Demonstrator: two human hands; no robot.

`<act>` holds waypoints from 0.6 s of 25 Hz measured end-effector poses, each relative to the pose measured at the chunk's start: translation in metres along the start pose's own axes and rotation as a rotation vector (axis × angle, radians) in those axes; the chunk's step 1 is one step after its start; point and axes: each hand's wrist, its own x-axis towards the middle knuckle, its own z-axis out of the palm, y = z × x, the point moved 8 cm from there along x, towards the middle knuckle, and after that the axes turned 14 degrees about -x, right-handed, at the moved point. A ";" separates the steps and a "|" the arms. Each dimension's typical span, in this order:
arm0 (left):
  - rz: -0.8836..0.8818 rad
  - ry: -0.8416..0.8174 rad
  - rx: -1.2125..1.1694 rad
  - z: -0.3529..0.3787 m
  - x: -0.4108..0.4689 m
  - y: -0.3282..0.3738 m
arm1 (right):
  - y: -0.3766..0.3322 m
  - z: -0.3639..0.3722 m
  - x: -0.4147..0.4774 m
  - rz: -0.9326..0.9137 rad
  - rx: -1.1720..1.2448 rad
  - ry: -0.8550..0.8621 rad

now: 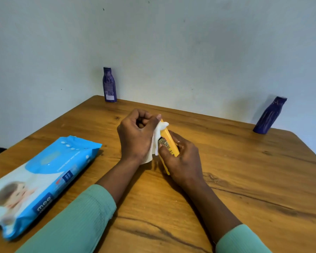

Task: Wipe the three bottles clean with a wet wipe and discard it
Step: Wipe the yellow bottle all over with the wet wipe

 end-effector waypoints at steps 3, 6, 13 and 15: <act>0.014 0.013 0.009 0.006 -0.007 0.002 | -0.004 -0.001 -0.001 -0.017 -0.067 0.019; 0.087 -0.092 0.069 0.021 -0.019 0.009 | -0.007 -0.004 -0.002 -0.045 -0.106 0.074; -0.079 0.135 -0.018 -0.012 0.010 0.000 | -0.027 -0.004 -0.006 -0.186 -0.508 0.167; -0.060 0.096 0.017 -0.008 0.004 0.001 | -0.031 -0.007 -0.007 -0.228 -0.636 0.236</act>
